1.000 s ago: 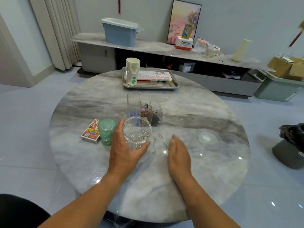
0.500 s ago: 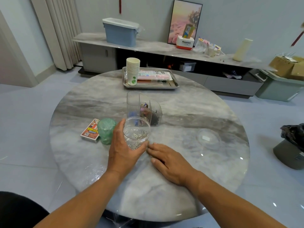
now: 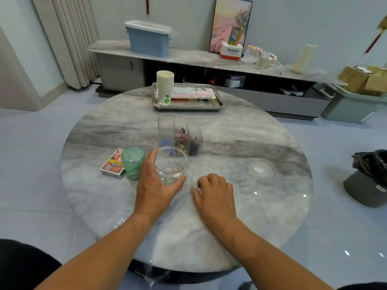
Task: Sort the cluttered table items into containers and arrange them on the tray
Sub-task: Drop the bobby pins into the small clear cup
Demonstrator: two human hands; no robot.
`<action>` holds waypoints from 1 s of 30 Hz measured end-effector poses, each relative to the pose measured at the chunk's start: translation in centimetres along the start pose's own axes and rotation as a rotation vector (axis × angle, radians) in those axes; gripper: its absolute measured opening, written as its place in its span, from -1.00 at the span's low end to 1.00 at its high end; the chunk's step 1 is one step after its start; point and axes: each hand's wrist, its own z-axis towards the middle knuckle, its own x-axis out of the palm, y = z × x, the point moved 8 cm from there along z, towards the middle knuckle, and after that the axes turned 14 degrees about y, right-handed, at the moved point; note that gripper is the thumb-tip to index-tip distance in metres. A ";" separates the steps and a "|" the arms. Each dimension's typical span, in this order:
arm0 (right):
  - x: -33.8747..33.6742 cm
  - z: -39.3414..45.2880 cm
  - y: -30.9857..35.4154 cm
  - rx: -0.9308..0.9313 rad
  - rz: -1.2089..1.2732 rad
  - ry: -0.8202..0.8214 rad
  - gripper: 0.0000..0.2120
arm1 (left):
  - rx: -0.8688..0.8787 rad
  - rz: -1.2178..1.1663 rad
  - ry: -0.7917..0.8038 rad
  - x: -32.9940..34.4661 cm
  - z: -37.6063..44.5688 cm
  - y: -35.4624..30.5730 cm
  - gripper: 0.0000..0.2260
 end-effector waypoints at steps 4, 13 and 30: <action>-0.9 0.1 -2.9 0.201 -0.154 0.048 -0.73 | 0.040 0.009 0.024 0.5 0.1 -0.5 -0.07; -0.2 0.7 -1.7 0.080 -0.252 0.201 -0.77 | 0.268 0.172 0.145 2.0 -0.3 -2.3 -0.05; -5.0 6.0 5.3 -0.162 0.322 0.144 -0.61 | 0.142 0.128 0.229 2.2 -0.4 -2.0 0.00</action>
